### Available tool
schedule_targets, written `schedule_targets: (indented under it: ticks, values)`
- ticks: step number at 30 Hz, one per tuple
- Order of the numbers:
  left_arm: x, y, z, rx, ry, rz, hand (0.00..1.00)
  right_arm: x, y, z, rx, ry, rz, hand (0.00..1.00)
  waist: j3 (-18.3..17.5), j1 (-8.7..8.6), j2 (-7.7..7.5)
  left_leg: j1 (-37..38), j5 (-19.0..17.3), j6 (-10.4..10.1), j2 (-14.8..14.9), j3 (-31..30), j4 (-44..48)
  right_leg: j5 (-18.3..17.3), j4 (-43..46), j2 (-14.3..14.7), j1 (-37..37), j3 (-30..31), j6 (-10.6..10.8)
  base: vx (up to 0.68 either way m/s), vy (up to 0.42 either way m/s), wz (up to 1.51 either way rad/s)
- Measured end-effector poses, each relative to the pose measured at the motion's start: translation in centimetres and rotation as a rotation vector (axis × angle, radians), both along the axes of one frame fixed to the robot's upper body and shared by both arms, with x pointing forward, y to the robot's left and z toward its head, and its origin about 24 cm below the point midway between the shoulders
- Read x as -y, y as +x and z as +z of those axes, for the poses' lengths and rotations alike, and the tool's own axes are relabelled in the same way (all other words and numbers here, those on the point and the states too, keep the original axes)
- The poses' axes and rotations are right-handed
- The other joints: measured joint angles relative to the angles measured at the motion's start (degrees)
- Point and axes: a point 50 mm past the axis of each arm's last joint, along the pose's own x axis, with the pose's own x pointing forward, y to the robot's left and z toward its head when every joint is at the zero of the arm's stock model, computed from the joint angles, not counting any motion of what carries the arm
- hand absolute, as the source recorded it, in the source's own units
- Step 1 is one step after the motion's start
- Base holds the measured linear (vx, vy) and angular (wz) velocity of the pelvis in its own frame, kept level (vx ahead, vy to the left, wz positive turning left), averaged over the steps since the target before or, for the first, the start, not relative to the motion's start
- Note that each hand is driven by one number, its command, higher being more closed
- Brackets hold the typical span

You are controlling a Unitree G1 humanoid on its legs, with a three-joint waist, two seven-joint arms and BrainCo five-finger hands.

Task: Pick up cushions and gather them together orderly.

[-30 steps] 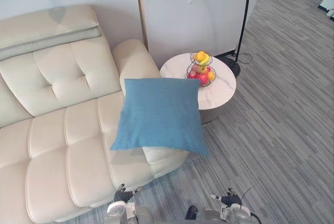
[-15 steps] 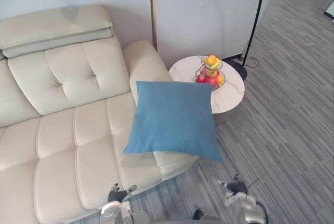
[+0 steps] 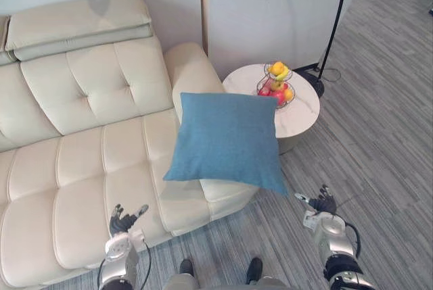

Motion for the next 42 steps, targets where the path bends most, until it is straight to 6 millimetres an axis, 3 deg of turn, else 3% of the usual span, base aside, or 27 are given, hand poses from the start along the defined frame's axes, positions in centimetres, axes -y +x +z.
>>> schedule_targets:
  ticks: [4,11,15,19,20,21,25,35,42]
  values:
    - [0.9,3.8,2.4,0.108,-0.003,-0.032,0.00,-1.3,2.8,2.0,0.081,0.016,0.032,0.00,2.8,-0.03,0.20,-1.3,1.2,0.0,0.0,-1.5,0.0,0.5,-0.1,0.1,-0.4,-1.3,-0.3,-0.05,-0.015,0.18]
    - [3.4,11.7,10.4,0.382,0.062,-0.157,0.00,-4.4,9.5,9.3,0.322,0.050,0.110,0.00,9.1,0.33,0.11,-8.2,3.4,0.1,0.4,-2.4,0.8,0.9,3.9,-0.2,-8.4,-0.9,-1.3,-0.05,0.002,0.04]
    - [5.3,14.5,14.4,0.493,0.098,-0.227,0.00,-5.7,11.5,12.7,0.414,0.058,0.128,0.00,11.8,0.38,0.02,-11.4,3.8,0.1,0.4,-2.3,2.3,0.0,8.2,-1.0,-12.9,0.1,-1.8,-0.05,0.015,-0.03]
    - [7.9,16.5,17.7,0.578,0.128,-0.313,0.00,-6.7,12.6,14.8,0.469,0.066,0.144,0.00,13.9,0.29,-0.09,-13.3,3.9,0.2,0.4,-1.9,3.3,-1.1,11.4,-1.6,-16.1,1.0,-2.0,-0.06,-0.002,-0.06]
    - [8.7,17.0,18.6,0.602,0.138,-0.342,1.00,-7.1,12.9,15.4,0.484,0.056,0.157,0.00,14.0,0.03,-0.14,-14.5,4.2,0.2,0.5,-1.8,3.3,-1.3,12.4,-1.8,-17.8,1.2,-2.0,-0.07,-0.014,-0.05]
    - [9.5,17.3,19.4,0.622,0.143,-0.367,1.00,-7.4,13.1,16.0,0.498,0.054,0.163,1.00,14.3,-0.14,-0.10,-15.4,4.6,0.1,0.5,-1.8,3.3,-1.3,12.8,-1.8,-18.8,1.2,-2.0,-0.07,-0.021,-0.04]
    - [11.6,18.1,20.8,0.652,0.139,-0.418,1.00,-8.4,13.7,17.4,0.533,0.047,0.193,1.00,15.2,-0.19,-0.16,-16.9,5.3,-0.1,1.1,-1.3,3.1,-1.2,13.3,-1.3,-21.0,1.7,-2.2,-0.05,-0.029,-0.07]
    - [11.1,18.3,23.6,0.752,0.118,-0.408,1.00,-9.1,13.6,20.0,0.656,0.088,0.228,1.00,15.2,-0.19,-0.17,-17.9,5.6,-0.6,1.7,-0.1,3.1,-0.5,12.7,-0.6,-22.3,2.4,-3.0,0.02,-0.006,-0.05]
    - [11.9,15.9,22.4,0.807,0.089,-0.455,1.00,-9.6,11.4,17.4,0.645,0.092,0.259,1.00,15.1,-0.44,-0.05,-12.3,5.6,-0.6,1.7,-0.1,0.9,0.2,8.6,0.2,-15.8,2.3,-2.7,0.03,0.009,0.00]
